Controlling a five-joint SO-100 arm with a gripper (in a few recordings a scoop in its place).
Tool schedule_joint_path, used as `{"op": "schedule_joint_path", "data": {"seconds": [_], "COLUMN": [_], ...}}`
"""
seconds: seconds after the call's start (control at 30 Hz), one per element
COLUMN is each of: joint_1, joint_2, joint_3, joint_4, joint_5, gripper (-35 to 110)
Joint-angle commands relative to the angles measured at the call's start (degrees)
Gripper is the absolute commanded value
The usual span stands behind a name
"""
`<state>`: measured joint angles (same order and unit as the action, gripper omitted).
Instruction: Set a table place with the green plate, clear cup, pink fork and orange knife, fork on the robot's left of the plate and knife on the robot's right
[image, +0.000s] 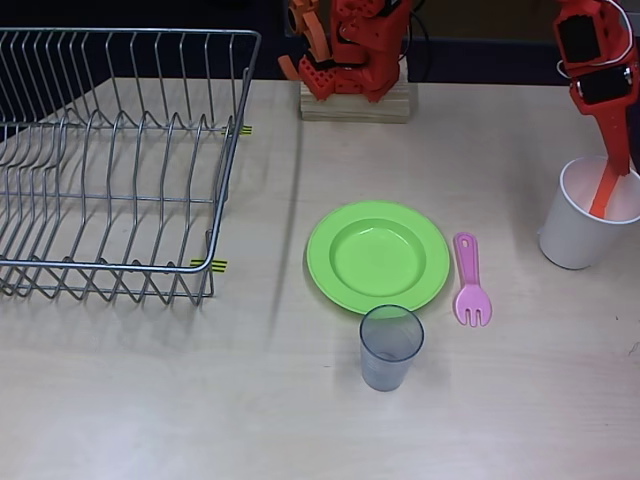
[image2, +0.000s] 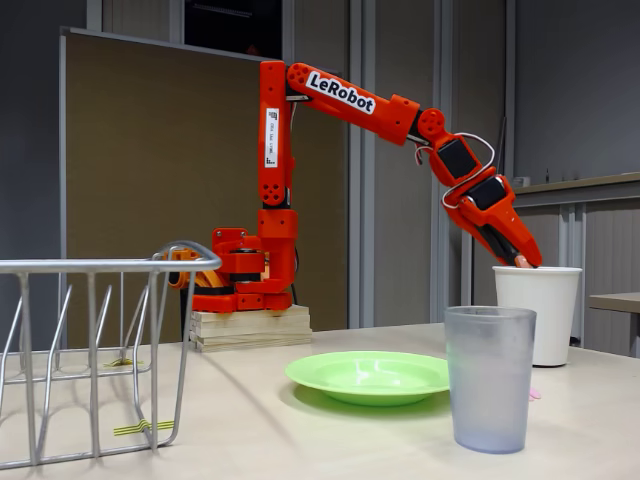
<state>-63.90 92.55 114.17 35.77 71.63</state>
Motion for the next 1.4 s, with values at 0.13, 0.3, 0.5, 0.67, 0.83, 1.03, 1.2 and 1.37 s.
{"op": "schedule_joint_path", "data": {"seconds": [0.13, 0.3, 0.5, 0.67, 0.83, 1.03, 1.2, 1.37], "joint_1": [-0.3, 0.2, 0.8, 1.1, 1.5, 3.1, 3.9, 4.2], "joint_2": [1.0, 1.0, 1.0, 1.0, 1.1, 2.5, 4.6, 6.6], "joint_3": [1.1, 1.2, 1.2, 1.1, 0.5, -4.4, -9.8, -14.8], "joint_4": [-1.0, -1.0, -0.7, -0.5, 0.4, 6.8, 14.3, 20.0], "joint_5": [-0.4, -1.8, -3.1, -4.0, -5.5, -12.1, -17.5, -20.7], "gripper": [15, 11, 5, 0, 0, 0, 0, 0]}}
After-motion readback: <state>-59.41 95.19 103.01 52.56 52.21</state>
